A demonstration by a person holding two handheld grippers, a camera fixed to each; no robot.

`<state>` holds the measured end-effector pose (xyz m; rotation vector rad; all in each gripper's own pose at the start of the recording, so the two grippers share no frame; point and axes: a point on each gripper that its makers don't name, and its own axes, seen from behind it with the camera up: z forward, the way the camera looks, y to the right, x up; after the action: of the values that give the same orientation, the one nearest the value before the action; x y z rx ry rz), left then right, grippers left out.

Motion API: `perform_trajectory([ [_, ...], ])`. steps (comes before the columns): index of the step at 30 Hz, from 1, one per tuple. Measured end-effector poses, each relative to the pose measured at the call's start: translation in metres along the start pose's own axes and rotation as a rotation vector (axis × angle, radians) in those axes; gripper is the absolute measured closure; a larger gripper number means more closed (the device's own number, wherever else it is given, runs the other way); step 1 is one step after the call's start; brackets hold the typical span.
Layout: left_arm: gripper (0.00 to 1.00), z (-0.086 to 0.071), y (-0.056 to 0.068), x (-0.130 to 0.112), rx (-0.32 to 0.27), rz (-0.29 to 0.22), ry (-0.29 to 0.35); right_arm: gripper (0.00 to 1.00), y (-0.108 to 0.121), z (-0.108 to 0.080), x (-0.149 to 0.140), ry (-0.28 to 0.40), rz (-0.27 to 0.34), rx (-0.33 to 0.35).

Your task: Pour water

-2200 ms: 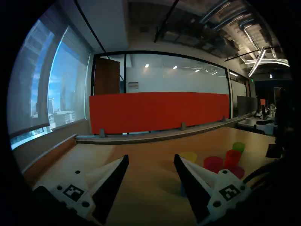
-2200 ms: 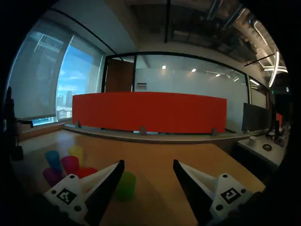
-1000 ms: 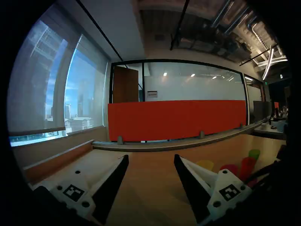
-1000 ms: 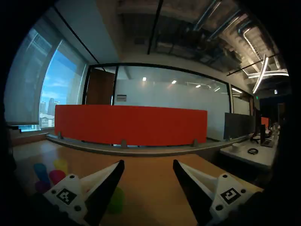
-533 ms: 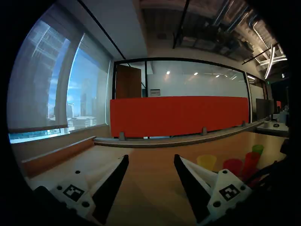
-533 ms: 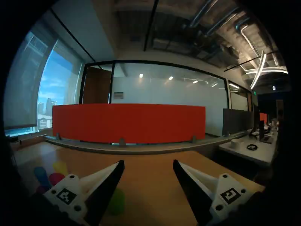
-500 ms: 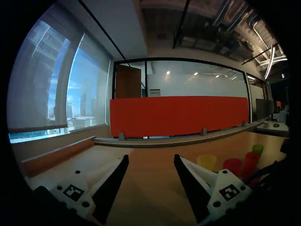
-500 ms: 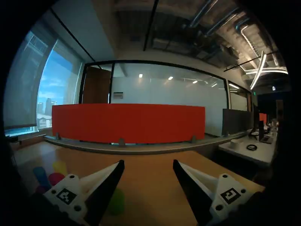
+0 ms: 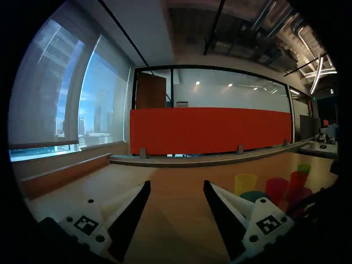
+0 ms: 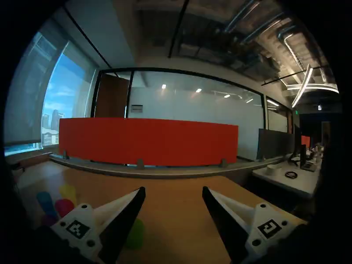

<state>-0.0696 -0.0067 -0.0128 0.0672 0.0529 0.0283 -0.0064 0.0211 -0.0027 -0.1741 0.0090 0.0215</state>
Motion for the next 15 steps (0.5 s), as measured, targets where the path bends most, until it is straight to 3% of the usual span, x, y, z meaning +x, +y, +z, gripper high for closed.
perform_trajectory([
  [15, 0.11, 0.0020, -0.0053, -0.0111, 0.007, -0.007, -0.021, 0.00, -0.0042, 0.0011, 0.0027, 0.002, -0.004, 0.003],
])
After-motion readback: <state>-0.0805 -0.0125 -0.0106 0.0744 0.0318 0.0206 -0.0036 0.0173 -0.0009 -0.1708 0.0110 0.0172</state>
